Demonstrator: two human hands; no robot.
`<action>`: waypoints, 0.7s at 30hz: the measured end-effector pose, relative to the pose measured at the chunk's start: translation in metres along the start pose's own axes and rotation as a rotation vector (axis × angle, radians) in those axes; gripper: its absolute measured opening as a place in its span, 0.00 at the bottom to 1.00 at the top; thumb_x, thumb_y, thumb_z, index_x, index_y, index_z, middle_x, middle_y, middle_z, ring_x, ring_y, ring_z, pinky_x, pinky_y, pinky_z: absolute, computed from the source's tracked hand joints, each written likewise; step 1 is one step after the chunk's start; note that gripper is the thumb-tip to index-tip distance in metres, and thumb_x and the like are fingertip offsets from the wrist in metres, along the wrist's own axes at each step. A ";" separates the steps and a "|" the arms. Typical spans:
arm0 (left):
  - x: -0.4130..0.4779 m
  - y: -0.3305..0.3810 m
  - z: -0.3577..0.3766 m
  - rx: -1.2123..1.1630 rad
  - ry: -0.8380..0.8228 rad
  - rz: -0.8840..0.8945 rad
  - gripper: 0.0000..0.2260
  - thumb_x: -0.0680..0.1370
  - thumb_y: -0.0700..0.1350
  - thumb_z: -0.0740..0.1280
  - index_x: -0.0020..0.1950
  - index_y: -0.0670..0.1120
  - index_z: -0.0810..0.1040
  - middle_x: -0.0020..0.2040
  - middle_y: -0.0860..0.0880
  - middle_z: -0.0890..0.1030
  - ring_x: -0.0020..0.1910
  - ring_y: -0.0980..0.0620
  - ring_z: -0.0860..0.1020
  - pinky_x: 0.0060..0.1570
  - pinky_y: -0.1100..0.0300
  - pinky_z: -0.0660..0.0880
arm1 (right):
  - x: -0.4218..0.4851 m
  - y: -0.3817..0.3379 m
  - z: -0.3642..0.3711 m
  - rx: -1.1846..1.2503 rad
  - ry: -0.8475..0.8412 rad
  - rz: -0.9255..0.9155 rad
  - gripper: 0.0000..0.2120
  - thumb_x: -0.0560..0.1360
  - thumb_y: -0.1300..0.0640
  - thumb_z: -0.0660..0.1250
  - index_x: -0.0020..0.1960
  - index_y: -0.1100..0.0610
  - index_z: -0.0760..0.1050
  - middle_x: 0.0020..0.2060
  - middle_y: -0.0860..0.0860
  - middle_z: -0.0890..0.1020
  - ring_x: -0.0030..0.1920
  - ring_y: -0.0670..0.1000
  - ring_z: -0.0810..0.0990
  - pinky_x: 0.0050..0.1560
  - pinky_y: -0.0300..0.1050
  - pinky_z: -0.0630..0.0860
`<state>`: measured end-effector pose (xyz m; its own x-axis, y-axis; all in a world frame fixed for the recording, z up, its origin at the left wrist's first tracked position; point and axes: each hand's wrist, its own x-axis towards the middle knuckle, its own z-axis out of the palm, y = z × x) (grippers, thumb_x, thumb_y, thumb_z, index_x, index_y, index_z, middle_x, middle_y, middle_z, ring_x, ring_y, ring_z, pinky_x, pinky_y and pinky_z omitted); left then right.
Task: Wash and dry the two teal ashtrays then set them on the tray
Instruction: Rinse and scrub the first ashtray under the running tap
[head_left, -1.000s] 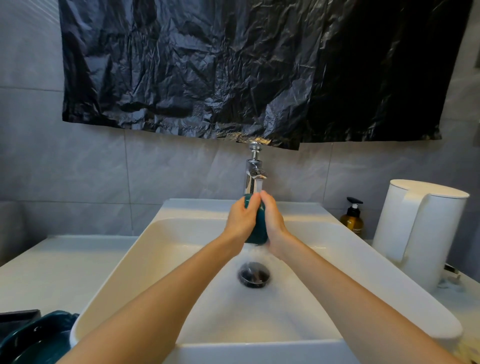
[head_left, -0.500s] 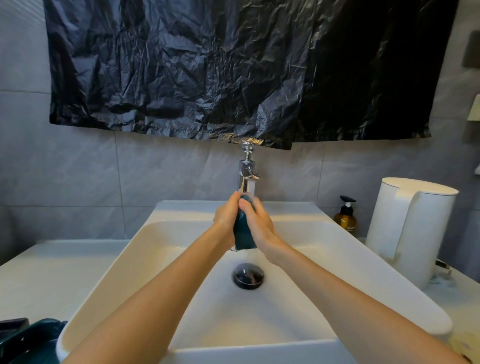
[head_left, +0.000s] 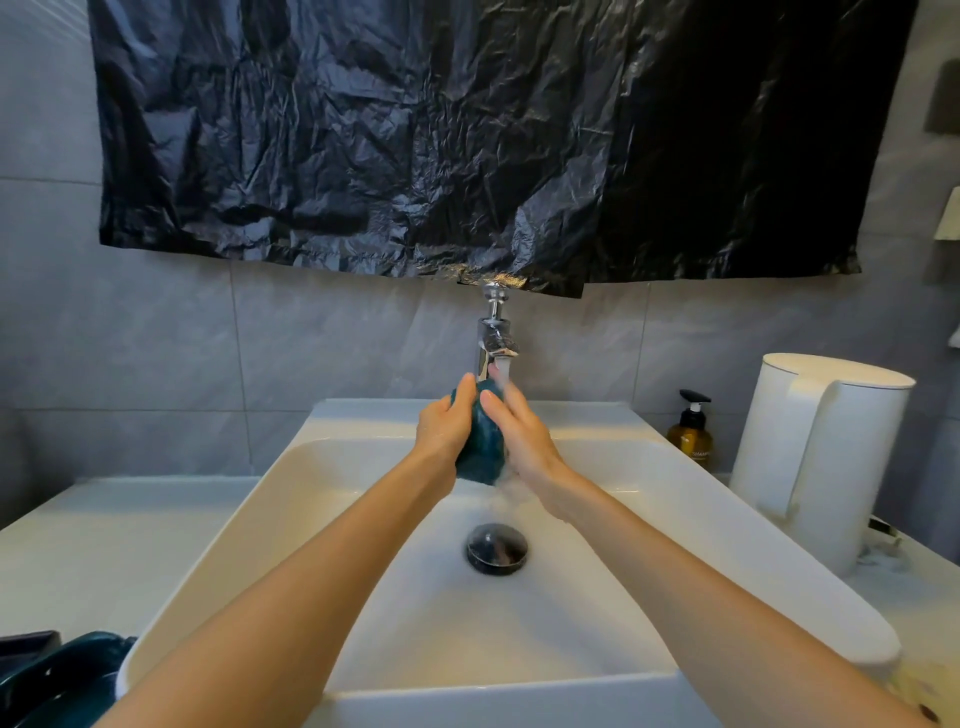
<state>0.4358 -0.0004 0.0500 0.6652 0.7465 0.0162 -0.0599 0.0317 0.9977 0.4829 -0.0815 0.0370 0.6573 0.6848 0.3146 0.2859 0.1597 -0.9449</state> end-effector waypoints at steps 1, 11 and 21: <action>0.000 0.000 -0.002 0.018 0.005 -0.001 0.19 0.79 0.60 0.59 0.51 0.45 0.77 0.49 0.44 0.80 0.51 0.44 0.78 0.55 0.50 0.77 | 0.000 0.001 -0.003 -0.052 -0.005 -0.025 0.23 0.82 0.50 0.58 0.76 0.45 0.59 0.72 0.46 0.68 0.66 0.45 0.69 0.62 0.37 0.70; 0.005 -0.005 -0.003 -0.038 0.043 -0.098 0.17 0.80 0.57 0.59 0.44 0.44 0.74 0.41 0.45 0.77 0.42 0.49 0.75 0.45 0.56 0.73 | -0.013 0.010 -0.020 -0.636 -0.017 -0.366 0.20 0.82 0.55 0.57 0.74 0.53 0.65 0.72 0.45 0.68 0.72 0.42 0.64 0.71 0.34 0.62; 0.012 -0.006 -0.012 -0.101 -0.003 -0.176 0.17 0.79 0.57 0.61 0.54 0.43 0.74 0.48 0.42 0.79 0.51 0.44 0.78 0.57 0.49 0.76 | -0.022 0.006 -0.026 -0.680 -0.158 -0.402 0.22 0.82 0.60 0.50 0.76 0.53 0.61 0.74 0.44 0.63 0.74 0.40 0.59 0.74 0.36 0.56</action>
<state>0.4353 0.0168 0.0439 0.6743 0.7214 -0.1580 -0.0166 0.2287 0.9733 0.4886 -0.1143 0.0265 0.3219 0.7675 0.5544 0.8750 -0.0175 -0.4838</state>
